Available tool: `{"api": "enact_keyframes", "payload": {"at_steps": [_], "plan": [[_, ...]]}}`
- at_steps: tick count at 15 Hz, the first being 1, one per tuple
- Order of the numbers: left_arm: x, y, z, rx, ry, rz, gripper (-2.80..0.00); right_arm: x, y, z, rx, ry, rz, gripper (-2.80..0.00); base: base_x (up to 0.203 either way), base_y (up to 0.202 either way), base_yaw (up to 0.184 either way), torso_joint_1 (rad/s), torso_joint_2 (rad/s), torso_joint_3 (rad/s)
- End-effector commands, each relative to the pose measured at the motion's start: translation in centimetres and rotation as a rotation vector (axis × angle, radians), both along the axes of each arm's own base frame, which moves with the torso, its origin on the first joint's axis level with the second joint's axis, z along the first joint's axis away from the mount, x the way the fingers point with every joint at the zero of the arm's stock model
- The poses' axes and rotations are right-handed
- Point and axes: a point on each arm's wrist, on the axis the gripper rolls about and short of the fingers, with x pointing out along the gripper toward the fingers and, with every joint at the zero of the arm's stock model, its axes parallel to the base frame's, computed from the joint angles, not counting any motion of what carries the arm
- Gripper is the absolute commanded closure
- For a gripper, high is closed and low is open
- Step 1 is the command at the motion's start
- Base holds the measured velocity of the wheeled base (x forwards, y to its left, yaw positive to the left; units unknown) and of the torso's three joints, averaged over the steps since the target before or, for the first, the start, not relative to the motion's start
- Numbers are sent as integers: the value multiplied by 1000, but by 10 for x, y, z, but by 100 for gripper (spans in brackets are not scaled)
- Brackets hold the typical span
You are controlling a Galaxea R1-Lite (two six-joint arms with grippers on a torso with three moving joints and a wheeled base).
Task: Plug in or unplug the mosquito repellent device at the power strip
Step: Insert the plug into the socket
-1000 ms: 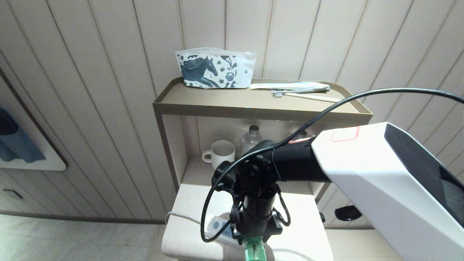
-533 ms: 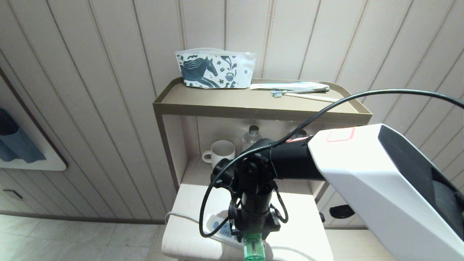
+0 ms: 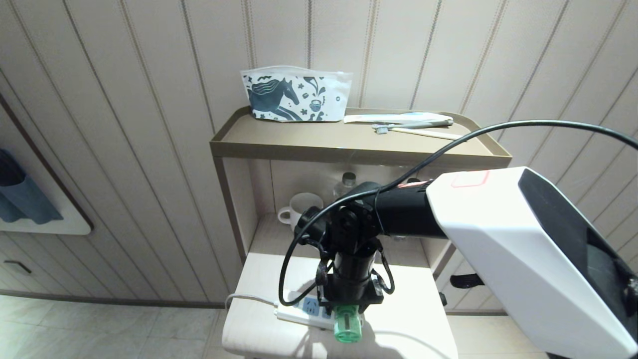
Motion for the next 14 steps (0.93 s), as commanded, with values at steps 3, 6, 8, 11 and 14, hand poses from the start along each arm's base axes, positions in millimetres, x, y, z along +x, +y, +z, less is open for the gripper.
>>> {"api": "enact_keyframes", "payload": {"at_steps": [3,6,8,11,14], "plan": [[0,0,0,0,2,0,0,7,-4,-2,-6,-5,-26,0,0,0,0,0,0,0],[0,0,0,0,3,0,0,9,-3,-6,-24,-32,-41,0,0,0,0,0,0,0],[0,0,0,0,2,0,0,10,-2,-5,-16,-38,-51,0,0,0,0,0,0,0],[0,0,0,0,2,0,0,11,-2,-11,-28,-27,-52,0,0,0,0,0,0,0],[0,0,0,0,2,0,0,17,-5,-18,-24,-32,-66,0,0,0,0,0,0,0]]}}
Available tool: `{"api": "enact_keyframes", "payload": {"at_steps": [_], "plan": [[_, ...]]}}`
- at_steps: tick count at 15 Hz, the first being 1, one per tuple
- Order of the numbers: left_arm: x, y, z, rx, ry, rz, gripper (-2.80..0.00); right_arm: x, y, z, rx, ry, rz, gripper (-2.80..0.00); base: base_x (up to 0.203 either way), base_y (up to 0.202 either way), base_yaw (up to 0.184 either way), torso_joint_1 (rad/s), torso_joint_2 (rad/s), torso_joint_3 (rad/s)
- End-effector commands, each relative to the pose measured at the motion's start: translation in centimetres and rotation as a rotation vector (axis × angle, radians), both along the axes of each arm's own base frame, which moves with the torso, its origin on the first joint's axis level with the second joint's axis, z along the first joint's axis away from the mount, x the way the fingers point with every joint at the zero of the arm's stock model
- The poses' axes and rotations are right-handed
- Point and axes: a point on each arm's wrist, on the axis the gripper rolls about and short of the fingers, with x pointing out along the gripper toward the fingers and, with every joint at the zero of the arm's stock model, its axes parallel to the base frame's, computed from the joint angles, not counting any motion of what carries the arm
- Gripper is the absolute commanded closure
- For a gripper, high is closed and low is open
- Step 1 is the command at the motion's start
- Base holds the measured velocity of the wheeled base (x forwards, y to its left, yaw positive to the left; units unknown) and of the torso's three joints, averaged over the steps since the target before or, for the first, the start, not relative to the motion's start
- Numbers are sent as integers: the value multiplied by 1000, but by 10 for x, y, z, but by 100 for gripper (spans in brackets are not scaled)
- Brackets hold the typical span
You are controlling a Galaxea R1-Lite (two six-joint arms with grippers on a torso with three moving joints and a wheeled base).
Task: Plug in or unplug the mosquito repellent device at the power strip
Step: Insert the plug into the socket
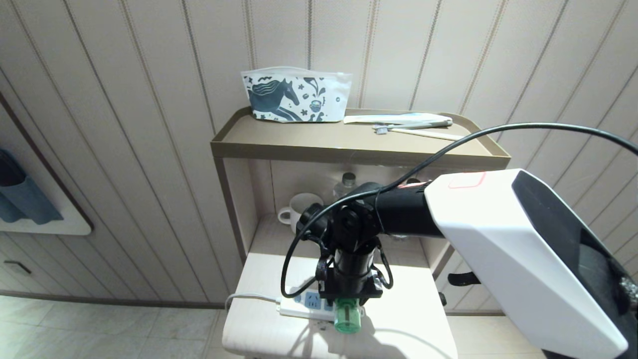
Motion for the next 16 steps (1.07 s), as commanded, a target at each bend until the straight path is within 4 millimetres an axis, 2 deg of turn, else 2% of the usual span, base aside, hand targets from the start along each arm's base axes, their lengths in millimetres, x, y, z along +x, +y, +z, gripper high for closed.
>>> {"api": "enact_keyframes", "payload": {"at_steps": [1,6,10,12,16], "plan": [[0,0,0,0,2,1,0,4,-4,-5,-3,3,-18,0,0,0,0,0,0,0],[0,0,0,0,2,1,0,4,-14,-1,32,-38,-17,0,0,0,0,0,0,0],[0,0,0,0,2,1,0,-5,-17,12,46,-71,-4,0,0,0,0,0,0,0],[0,0,0,0,2,1,0,-18,-15,19,24,-101,11,0,0,0,0,0,0,0],[0,0,0,0,3,1,0,-32,-8,14,-3,-186,30,0,0,0,0,0,0,0]]}}
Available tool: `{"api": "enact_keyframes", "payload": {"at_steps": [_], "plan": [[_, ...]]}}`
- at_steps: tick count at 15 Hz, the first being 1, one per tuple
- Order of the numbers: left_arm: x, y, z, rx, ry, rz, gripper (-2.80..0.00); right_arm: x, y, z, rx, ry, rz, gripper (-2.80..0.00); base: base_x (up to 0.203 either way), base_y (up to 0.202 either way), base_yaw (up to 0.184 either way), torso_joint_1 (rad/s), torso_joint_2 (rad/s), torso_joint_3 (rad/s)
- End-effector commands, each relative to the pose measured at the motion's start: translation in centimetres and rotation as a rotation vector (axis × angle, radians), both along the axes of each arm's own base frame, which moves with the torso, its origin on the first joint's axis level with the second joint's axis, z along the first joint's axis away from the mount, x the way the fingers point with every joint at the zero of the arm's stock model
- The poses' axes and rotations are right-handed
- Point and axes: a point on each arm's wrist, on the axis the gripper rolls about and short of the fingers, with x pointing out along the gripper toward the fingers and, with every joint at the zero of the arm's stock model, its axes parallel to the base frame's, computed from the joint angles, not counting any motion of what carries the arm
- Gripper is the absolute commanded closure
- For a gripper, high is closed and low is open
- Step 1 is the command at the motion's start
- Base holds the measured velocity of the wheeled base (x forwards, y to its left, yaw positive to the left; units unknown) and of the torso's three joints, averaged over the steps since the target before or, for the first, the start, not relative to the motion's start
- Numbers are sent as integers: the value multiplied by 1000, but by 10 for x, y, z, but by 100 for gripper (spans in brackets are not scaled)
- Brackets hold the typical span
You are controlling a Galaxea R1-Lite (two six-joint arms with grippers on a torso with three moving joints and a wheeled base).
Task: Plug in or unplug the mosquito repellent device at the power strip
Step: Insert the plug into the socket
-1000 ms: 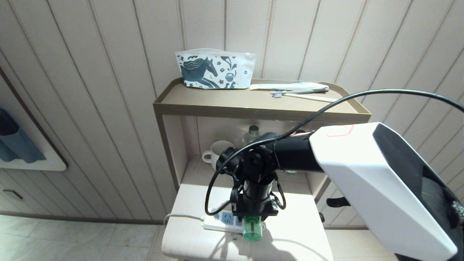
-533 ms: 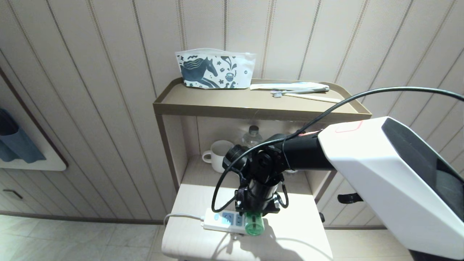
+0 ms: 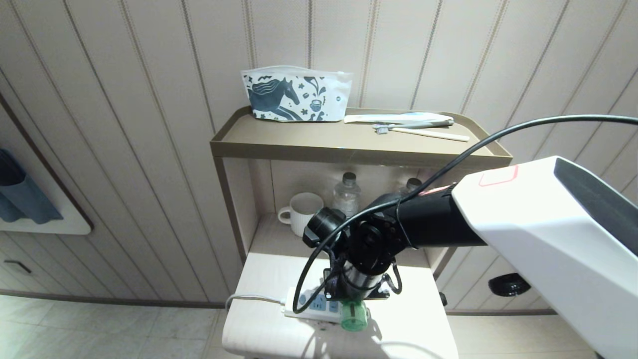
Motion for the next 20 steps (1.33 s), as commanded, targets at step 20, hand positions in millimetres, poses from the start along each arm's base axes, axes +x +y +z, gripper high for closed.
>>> {"api": "enact_keyframes", "payload": {"at_steps": [20], "plan": [[0,0,0,0,2,0,0,1,-3,-7,-16,-25,-8,0,0,0,0,0,0,0]]}}
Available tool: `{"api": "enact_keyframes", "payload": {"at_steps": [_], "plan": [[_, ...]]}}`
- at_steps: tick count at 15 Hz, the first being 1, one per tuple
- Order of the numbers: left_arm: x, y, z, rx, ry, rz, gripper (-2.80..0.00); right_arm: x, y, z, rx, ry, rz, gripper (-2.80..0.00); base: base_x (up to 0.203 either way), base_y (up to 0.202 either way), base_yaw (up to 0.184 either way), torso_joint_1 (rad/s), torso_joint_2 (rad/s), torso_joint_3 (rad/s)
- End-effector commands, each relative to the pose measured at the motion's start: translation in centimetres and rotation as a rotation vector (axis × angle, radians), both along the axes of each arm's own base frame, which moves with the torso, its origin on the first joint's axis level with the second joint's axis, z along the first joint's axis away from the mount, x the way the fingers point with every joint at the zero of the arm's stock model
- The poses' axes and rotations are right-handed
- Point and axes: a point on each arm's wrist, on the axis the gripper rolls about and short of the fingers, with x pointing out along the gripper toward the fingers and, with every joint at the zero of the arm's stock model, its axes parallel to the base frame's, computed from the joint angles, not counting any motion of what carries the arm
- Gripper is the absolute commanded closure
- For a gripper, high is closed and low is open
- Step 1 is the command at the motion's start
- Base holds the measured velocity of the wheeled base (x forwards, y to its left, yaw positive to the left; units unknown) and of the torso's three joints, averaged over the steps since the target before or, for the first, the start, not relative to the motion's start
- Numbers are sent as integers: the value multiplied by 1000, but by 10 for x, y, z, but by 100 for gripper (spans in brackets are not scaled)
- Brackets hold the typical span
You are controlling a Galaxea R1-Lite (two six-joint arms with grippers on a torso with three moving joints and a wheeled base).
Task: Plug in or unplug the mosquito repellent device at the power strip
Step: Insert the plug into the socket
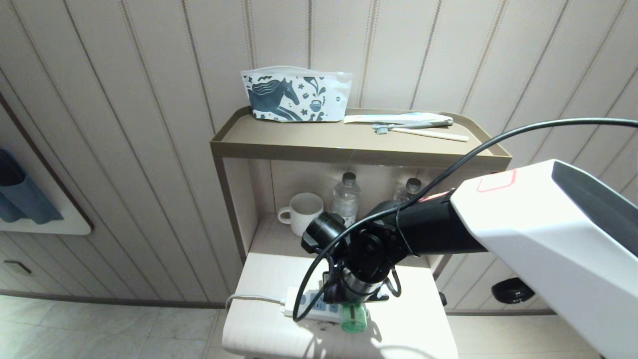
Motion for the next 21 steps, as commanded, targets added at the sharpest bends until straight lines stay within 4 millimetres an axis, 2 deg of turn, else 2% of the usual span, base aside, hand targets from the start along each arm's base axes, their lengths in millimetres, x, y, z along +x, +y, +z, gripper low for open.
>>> {"api": "enact_keyframes", "payload": {"at_steps": [1,9,21], "plan": [[0,0,0,0,2,0,0,1,-2,1,-2,0,-9,0,0,0,0,0,0,0],[0,0,0,0,2,0,0,-2,-3,-2,-9,8,-6,0,0,0,0,0,0,0],[0,0,0,0,2,0,0,-7,-8,-21,-19,16,-7,0,0,0,0,0,0,0]]}}
